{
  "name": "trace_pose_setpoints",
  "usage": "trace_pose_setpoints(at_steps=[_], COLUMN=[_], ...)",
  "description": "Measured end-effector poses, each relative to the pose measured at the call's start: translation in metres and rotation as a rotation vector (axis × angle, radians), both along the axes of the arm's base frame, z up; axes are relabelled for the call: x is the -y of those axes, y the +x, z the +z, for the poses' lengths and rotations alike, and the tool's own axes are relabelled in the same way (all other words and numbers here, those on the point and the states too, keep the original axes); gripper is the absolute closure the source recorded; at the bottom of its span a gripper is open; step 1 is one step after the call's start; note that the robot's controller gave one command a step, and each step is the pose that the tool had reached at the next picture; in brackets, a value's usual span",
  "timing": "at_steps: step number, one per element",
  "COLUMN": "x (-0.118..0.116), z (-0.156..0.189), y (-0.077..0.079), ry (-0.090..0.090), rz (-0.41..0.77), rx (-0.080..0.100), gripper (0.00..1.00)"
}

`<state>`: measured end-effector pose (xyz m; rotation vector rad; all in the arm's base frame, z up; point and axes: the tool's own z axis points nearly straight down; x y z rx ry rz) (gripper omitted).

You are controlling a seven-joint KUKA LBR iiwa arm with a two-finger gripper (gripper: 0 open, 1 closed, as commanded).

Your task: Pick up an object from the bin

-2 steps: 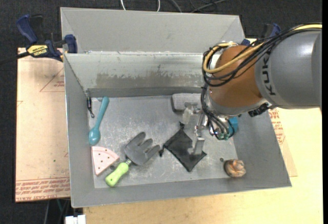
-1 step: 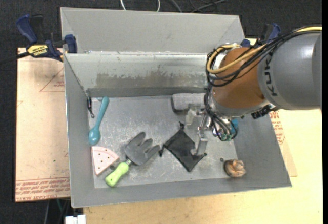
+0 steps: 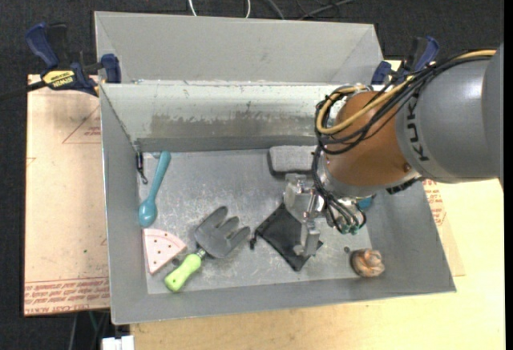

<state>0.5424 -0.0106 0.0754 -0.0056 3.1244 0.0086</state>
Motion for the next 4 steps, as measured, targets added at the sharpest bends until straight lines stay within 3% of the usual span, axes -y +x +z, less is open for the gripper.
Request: trace_pose_setpoints(at_steps=[1, 2, 3, 4], x=[-0.031, -0.045, -0.045, -0.047], z=[-0.001, -0.004, -0.004, 0.056], y=[-0.022, -0.039, -0.039, -0.042], ry=[0.004, 0.0, 0.0, 0.0], rz=[0.005, 0.089, 0.089, 0.089], rx=[-0.007, 0.0, 0.0, -0.006], gripper=[0.0, 1.0, 1.0, 1.0])
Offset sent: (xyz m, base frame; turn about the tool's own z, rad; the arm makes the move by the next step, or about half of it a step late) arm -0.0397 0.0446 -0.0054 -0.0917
